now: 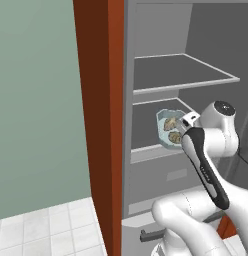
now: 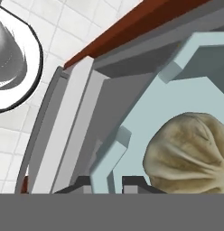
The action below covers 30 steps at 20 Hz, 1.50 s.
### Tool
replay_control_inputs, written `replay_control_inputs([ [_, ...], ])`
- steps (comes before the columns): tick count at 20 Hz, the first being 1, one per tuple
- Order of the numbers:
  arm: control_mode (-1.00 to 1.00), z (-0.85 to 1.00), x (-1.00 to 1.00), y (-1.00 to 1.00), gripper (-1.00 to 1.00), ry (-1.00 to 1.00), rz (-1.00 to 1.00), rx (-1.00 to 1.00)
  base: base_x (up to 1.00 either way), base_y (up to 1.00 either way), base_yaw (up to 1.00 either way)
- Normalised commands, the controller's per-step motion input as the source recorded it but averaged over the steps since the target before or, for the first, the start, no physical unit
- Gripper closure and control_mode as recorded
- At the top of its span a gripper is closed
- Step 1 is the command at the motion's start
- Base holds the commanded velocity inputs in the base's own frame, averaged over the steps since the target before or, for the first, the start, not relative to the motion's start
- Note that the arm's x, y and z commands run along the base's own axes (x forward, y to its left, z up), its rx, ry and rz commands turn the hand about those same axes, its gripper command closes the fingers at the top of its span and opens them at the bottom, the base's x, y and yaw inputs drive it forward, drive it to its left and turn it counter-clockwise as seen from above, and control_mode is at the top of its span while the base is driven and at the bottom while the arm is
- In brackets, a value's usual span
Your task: Place two dumplings into each of the tupperware containers and then place the containers in the fridge.
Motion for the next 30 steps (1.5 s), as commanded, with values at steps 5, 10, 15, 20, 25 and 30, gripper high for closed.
replay_control_inputs([
  [5,-1.00,0.00,0.45,-0.73,1.00,-0.01,-0.20,0.04,0.00,0.00,0.00],
  [10,-1.00,0.00,0.71,-0.74,1.00,0.00,-0.01,0.08,0.00,0.00,0.00],
  [15,-1.00,-0.03,0.89,-0.32,1.00,0.01,0.02,0.01,0.00,0.00,0.00],
  [20,-1.00,-0.14,0.88,-0.19,1.00,0.03,0.00,0.00,0.00,0.00,0.00],
  [25,-1.00,-0.10,0.82,-0.43,1.00,0.07,0.00,0.00,0.00,0.00,0.00],
  [30,-1.00,-0.24,0.78,-0.46,1.00,0.06,0.00,0.00,0.00,0.00,0.00],
])
